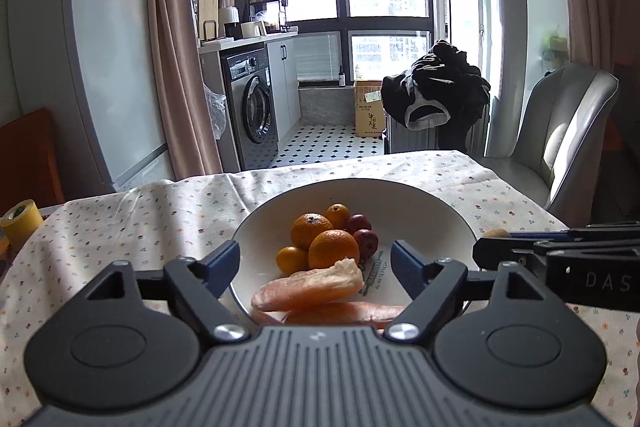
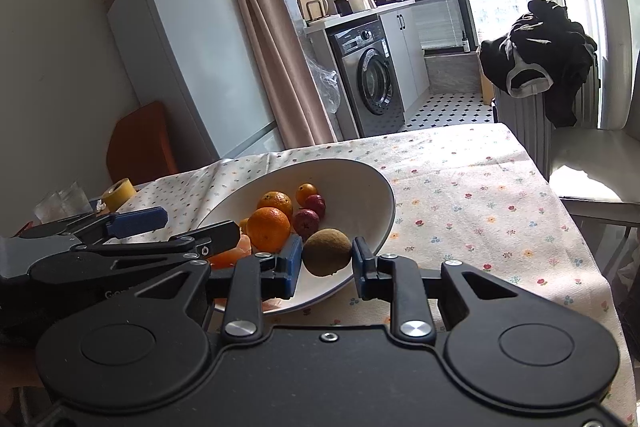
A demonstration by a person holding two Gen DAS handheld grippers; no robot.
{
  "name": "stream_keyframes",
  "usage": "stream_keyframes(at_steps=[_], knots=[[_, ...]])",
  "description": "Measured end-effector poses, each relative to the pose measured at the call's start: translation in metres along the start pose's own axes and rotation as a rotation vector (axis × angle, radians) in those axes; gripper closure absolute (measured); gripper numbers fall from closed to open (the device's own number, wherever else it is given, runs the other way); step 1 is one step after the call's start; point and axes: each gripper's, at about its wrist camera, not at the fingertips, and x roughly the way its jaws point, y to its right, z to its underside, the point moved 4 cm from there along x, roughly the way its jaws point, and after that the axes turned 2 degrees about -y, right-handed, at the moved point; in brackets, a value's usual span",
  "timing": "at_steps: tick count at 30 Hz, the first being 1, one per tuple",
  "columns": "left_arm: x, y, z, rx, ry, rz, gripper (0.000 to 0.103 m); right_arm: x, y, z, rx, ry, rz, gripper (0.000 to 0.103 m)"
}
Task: Organize fruits
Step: 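Lower the bread roll into the bowl and open the left tool while the right lowers the kiwi, then open the right tool to release the kiwi into the bowl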
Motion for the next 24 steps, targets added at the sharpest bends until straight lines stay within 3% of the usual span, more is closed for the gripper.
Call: stream_keyframes(at_steps=[10, 16, 24], knots=[[-0.021, -0.029, 0.011, -0.02, -0.01, -0.054, 0.019, 0.006, -0.016, -0.005, -0.019, 0.009, -0.016, 0.078], [-0.035, -0.044, 0.016, -0.042, -0.012, -0.07, 0.015, 0.008, -0.026, -0.008, -0.027, 0.015, -0.024, 0.067], [-0.047, -0.056, 0.024, -0.105, -0.03, -0.053, 0.012, 0.002, -0.032, 0.004, -0.03, -0.016, -0.017, 0.065]])
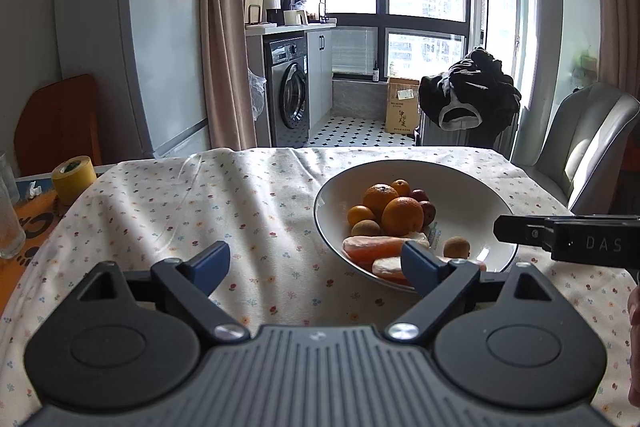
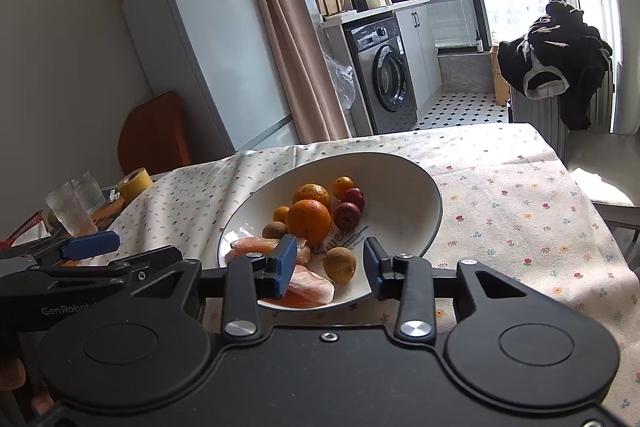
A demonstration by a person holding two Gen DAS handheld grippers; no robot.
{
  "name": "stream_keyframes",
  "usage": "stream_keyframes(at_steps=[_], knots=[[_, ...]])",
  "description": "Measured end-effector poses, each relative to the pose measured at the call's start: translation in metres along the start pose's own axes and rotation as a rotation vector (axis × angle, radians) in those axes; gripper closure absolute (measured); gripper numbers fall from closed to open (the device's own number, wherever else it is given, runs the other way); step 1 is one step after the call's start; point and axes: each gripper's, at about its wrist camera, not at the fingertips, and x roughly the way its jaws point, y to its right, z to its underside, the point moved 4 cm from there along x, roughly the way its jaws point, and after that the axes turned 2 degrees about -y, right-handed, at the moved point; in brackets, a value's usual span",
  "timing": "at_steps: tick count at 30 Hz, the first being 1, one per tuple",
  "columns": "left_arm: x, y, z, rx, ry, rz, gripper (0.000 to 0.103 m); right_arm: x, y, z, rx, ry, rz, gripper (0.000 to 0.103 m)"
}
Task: Organize fruits
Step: 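Open the right tool to release the kiwi into the bowl, then withdraw both open tools back from the bowl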
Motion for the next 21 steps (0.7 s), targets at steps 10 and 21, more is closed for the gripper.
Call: stream_keyframes(at_steps=[10, 21], knots=[[-0.025, -0.007, 0.001, -0.065, 0.005, 0.041, 0.012, -0.021, -0.009, 0.003, -0.025, 0.008, 0.011, 0.058], [-0.059, -0.013, 0.003, -0.164, 0.03, 0.05, 0.005, -0.05, -0.02, 0.003, -0.074, 0.029, -0.038, 0.045]])
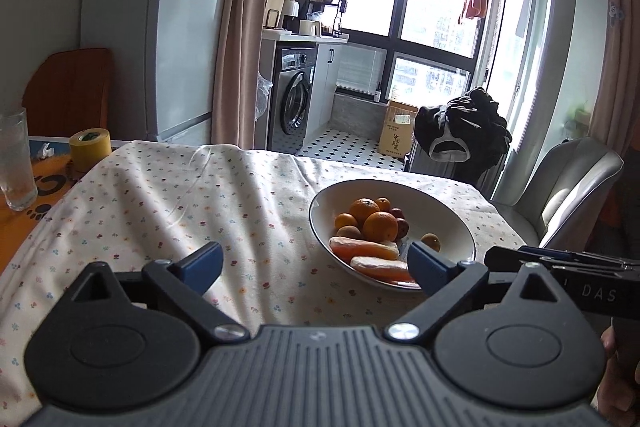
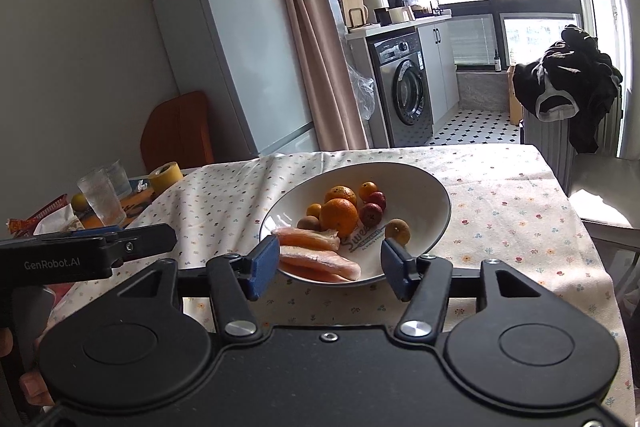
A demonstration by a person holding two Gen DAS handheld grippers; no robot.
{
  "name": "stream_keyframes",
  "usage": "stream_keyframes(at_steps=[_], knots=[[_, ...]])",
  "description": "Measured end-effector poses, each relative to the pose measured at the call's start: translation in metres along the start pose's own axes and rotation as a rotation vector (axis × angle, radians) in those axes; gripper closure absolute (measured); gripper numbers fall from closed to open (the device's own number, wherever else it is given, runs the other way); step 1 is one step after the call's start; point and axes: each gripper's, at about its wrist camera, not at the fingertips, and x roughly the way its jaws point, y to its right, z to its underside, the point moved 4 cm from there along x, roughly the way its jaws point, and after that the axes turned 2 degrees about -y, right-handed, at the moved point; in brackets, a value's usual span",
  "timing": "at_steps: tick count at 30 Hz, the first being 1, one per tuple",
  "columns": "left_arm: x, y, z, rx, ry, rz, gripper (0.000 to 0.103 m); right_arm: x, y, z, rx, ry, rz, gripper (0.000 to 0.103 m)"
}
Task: Organize fruits
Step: 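Withdraw both open tools back from the bowl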
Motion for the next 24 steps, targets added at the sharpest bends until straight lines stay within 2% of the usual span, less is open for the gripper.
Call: stream_keyframes(at_steps=[3, 6, 11, 17, 24], knots=[[-0.005, -0.003, 0.001, -0.016, 0.002, 0.011, 0.0, -0.005, 0.0, -0.001, -0.006, 0.005, 0.002, 0.037], [-0.013, -0.006, 0.002, -0.036, 0.005, 0.021, 0.0, -0.01, -0.003, -0.004, -0.015, 0.012, 0.003, 0.032], [-0.029, -0.009, 0.002, -0.041, 0.012, 0.017, 0.0, -0.021, -0.012, -0.006, -0.028, 0.027, -0.015, 0.015], [-0.046, -0.014, 0.006, -0.061, -0.007, 0.028, 0.0, -0.034, -0.017, -0.006, -0.03, 0.023, -0.023, 0.002], [-0.068, -0.019, 0.011, -0.056, -0.027, 0.029, 0.0, -0.054, -0.025, -0.004, -0.037, 0.006, -0.032, 0.0]])
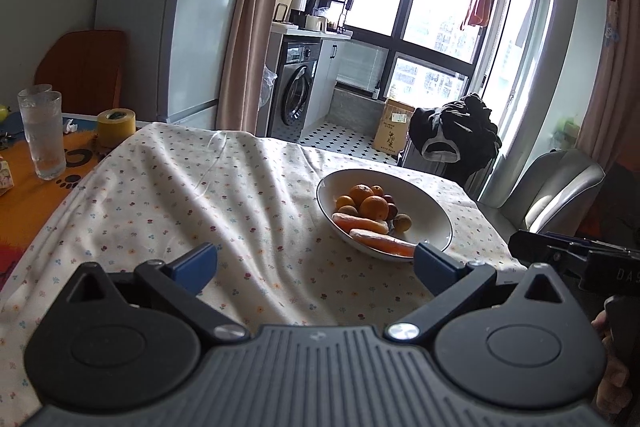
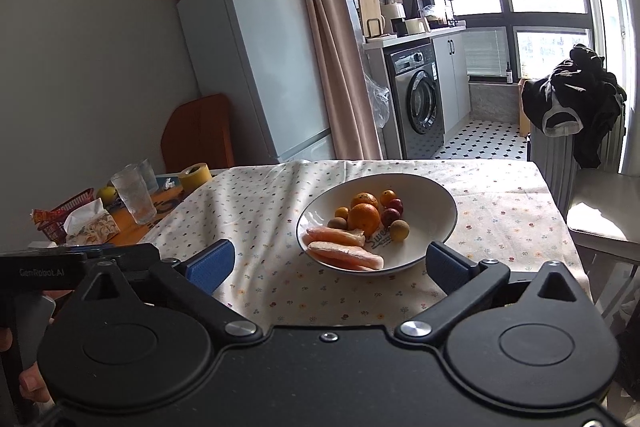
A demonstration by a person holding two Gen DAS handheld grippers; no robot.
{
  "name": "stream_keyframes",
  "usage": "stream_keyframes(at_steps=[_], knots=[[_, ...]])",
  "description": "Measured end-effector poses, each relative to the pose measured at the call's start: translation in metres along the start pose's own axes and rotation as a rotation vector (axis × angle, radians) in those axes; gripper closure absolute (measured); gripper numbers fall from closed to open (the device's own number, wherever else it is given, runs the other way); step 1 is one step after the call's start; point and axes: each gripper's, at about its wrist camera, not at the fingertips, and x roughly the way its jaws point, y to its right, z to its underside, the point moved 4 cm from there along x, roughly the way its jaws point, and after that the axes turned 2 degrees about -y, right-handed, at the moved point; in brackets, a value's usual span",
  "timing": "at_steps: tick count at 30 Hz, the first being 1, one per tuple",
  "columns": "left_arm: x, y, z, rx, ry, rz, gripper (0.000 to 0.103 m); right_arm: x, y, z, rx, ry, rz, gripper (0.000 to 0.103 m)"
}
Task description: Organize fruits
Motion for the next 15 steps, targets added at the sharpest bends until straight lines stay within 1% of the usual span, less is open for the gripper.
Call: stream_keyframes(at_steps=[6, 9, 13, 15], knots=[[-0.021, -0.005, 0.002, 0.001, 0.007, -0.003, 0.0, -0.015, -0.011, -0.001, -0.019, -0.019, -0.014, 0.0], [-0.027, -0.007, 0.0, 0.0, -0.003, 0.002, 0.0, -0.024, -0.016, -0.002, -0.023, -0.032, -0.013, 0.0], [-0.037, -0.002, -0.002, 0.055, -0.002, 0.017, 0.0, -0.038, -0.021, -0.003, -0.016, -0.045, -0.01, 0.0], [-0.042, 0.0, -0.003, 0.063, 0.01, 0.021, 0.0, -0.044, -0.024, -0.003, -0.029, -0.051, -0.006, 0.0]])
